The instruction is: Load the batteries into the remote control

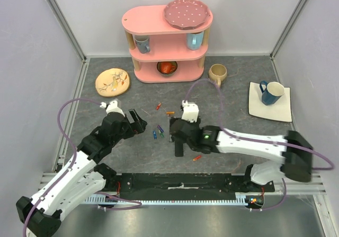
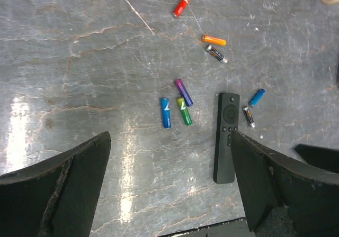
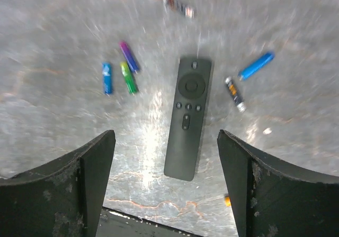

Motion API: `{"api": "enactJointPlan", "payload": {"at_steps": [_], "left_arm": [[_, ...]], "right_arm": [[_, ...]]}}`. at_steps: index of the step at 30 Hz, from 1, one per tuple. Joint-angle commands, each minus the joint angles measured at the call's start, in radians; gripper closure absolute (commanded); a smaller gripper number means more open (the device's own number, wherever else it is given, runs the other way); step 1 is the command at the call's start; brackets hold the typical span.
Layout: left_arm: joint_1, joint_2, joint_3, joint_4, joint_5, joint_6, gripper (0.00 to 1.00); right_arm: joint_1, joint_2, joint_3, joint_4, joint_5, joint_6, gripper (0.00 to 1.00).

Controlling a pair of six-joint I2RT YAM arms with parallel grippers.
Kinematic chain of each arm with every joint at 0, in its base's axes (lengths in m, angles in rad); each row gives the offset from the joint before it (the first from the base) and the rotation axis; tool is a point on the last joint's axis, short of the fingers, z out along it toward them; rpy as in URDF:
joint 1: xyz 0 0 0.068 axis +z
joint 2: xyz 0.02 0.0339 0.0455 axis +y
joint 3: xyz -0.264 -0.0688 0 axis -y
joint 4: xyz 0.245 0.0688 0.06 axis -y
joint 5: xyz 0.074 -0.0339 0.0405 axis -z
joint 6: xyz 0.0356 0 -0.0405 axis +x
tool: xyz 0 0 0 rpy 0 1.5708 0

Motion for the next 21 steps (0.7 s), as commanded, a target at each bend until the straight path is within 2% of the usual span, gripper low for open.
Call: {"api": "enactJointPlan", "payload": {"at_steps": [1, 3, 9, 16, 21], "left_arm": [[-0.018, 0.072, 0.006, 0.109, 0.098, 0.044, 0.01], [-0.062, 0.115, 0.015, 0.129, 0.097, 0.027, 0.01], [-0.247, 0.302, 0.081, 0.183, 0.025, -0.023, 0.06], [-0.424, 0.571, 0.211, 0.213, -0.033, -0.069, 0.06], [-0.451, 0.733, 0.276, 0.204, -0.054, -0.092, 0.06]], "right_arm": [[-0.012, -0.242, -0.045, 0.021, 0.164, -0.267, 0.13], [-0.034, -0.34, -0.087, 0.007, 0.197, -0.347, 0.13], [-0.123, -0.547, -0.194, -0.022, 0.227, -0.417, 0.11], [-0.163, -0.624, -0.259, -0.022, 0.219, -0.429, 0.1], [-0.164, -0.629, -0.274, -0.022, 0.199, -0.433, 0.09]]}}
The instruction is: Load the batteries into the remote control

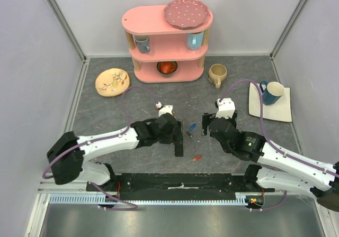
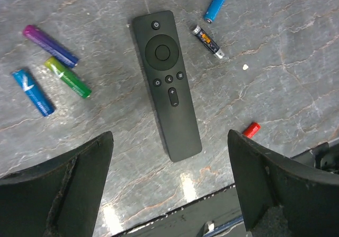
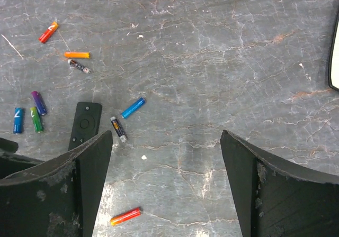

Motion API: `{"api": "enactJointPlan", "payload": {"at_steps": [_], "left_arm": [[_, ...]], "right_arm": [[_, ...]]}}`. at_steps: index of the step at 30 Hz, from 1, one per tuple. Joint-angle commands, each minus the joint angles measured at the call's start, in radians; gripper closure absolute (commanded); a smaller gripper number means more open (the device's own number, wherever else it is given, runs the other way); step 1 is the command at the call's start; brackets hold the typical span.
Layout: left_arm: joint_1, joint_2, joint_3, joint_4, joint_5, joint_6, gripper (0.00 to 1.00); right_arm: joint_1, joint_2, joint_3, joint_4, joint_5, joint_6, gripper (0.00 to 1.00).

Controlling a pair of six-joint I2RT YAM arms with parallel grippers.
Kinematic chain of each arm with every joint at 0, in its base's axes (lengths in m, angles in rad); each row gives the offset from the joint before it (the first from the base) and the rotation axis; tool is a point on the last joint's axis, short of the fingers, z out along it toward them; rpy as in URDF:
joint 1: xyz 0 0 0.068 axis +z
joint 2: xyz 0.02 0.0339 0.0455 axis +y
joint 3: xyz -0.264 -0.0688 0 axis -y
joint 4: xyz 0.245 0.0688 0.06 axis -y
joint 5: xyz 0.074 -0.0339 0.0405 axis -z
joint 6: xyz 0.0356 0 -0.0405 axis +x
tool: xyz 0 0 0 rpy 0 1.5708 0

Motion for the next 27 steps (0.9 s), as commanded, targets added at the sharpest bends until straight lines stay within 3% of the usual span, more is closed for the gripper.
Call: {"api": "enactJointPlan", "payload": {"at_steps": [1, 11, 27], "left_arm": [[-0.012, 0.107, 0.09, 0.017, -0.071, -0.066, 0.07], [-0.014, 0.327, 0.225, -0.026, -0.076, -0.067, 0.08], [-0.014, 0.482, 0.3, -0.081, -0.119, -0.055, 0.23]], "right_arm": [[-0.005, -0.018, -0.013, 0.004, 0.014, -0.022, 0.09], [-0.007, -0.045, -0.037, 0.004, 0.012, -0.016, 0.09], [-0.008, -0.063, -0.05, 0.006, 0.014, -0.007, 0.09]]}}
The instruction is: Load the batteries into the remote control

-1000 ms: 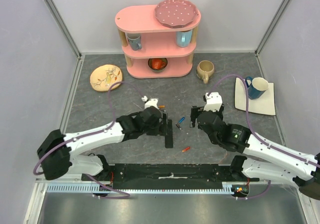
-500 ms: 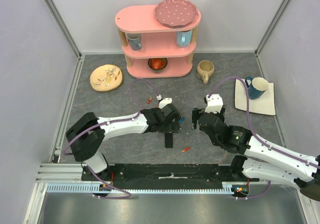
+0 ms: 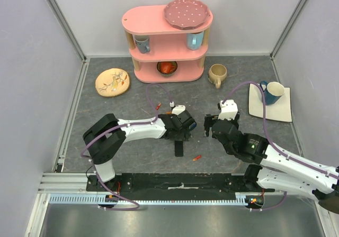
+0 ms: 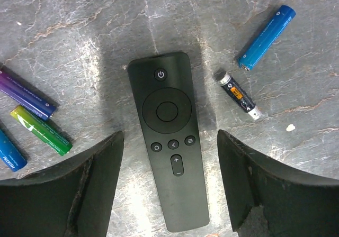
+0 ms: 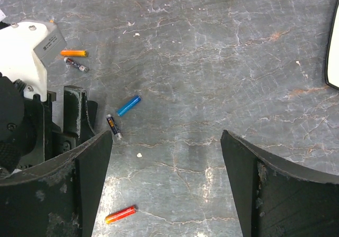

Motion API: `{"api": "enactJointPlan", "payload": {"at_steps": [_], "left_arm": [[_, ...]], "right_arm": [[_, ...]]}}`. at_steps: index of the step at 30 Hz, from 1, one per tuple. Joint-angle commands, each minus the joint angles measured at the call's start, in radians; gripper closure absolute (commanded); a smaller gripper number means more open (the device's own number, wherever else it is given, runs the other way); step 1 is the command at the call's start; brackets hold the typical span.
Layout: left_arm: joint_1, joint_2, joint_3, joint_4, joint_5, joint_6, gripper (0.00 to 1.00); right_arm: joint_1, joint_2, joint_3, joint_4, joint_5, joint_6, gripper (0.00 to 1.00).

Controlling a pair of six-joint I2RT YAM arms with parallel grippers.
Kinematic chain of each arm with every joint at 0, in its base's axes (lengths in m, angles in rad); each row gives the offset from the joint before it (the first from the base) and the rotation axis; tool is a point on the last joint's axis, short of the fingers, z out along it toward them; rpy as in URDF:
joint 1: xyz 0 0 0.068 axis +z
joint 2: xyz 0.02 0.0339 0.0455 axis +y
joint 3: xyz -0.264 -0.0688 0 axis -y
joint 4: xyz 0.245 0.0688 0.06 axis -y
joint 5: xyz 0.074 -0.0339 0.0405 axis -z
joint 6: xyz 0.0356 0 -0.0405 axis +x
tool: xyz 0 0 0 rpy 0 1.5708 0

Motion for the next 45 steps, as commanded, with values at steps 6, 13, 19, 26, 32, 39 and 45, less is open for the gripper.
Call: {"api": "enactJointPlan", "payload": {"at_steps": [6, 13, 19, 26, 32, 39, 45], "left_arm": [[-0.004, 0.063, 0.072, -0.048, -0.053, -0.037, 0.25], [-0.004, 0.111, 0.098, -0.108, -0.069, -0.068, 0.34], [-0.004, 0.135, 0.098, -0.119, -0.072, -0.079, 0.45], [-0.004, 0.109, 0.1, -0.117, -0.084, -0.079, 0.67], [-0.004, -0.097, 0.071, -0.065, -0.125, -0.027, 0.95], [0.044, -0.444, -0.122, 0.154, -0.028, 0.075, 0.98], [0.31, -0.792, -0.437, 0.641, 0.466, 0.064, 0.98]], "right_arm": [[-0.004, -0.014, -0.019, 0.009, 0.018, 0.006, 0.09], [-0.004, -0.02, -0.021, 0.007, 0.03, 0.003, 0.09], [-0.005, -0.043, -0.022, -0.002, 0.039, 0.001, 0.09], [-0.005, -0.06, -0.025, -0.011, 0.035, 0.009, 0.09], [-0.005, -0.066, 0.013, -0.019, 0.013, 0.001, 0.09], [-0.031, -0.034, 0.085, -0.047, -0.007, 0.053, 0.1], [-0.046, -0.026, 0.098, 0.103, -0.247, 0.001, 0.05]]}}
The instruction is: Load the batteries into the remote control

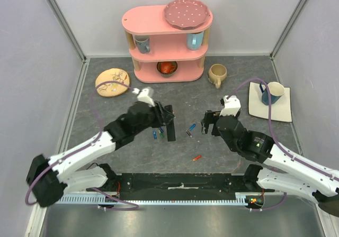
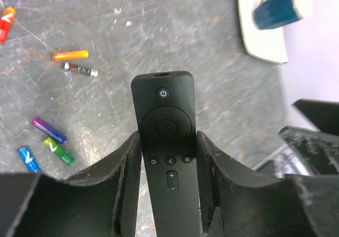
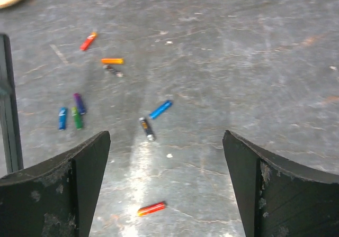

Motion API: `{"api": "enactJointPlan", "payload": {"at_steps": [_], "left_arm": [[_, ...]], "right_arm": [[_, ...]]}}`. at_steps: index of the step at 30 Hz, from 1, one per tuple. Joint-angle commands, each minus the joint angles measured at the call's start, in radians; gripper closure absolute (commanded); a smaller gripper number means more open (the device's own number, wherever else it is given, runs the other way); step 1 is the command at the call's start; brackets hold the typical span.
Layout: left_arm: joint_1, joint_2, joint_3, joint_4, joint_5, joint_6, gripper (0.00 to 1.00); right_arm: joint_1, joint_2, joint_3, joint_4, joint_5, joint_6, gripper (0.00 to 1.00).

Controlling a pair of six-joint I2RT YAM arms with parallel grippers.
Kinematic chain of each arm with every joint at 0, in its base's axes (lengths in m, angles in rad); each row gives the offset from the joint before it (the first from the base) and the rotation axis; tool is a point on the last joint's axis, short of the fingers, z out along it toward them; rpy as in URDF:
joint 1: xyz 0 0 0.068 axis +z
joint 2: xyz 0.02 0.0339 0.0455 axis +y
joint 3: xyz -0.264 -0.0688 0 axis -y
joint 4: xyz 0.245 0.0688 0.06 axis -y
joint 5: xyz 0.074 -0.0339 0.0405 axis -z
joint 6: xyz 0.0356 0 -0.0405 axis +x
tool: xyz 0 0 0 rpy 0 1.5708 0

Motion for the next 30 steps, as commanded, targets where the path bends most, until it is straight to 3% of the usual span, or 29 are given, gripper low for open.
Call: {"api": "enactJointPlan", "payload": {"at_steps": [1, 3, 8, 16, 30], "left_arm": [[0.189, -0.177, -0.193, 0.433, 0.395, 0.0, 0.98], [0.235, -0.261, -0.281, 0.615, 0.465, 0.002, 0.98], [0.254, -0.39, -0.4, 0.847, 0.49, 0.003, 0.98], [0.283, -0.354, -0.422, 1.176, 0.634, -0.137, 0.98], [0.318, -0.254, -0.413, 1.317, 0.7, -0.255, 0.98]], "right_arm": [[-0.015, -0.027, 0.029, 0.15, -0.218, -0.032, 0.04], [-0.019, -0.057, -0.012, 0.261, -0.325, -0.025, 0.04], [-0.033, -0.132, -0.112, 0.49, -0.506, 0.052, 0.04], [-0.059, -0.057, -0.203, 0.88, -0.802, 0.148, 0.03], [-0.061, 0.058, -0.203, 1.057, -0.956, 0.136, 0.07]]}}
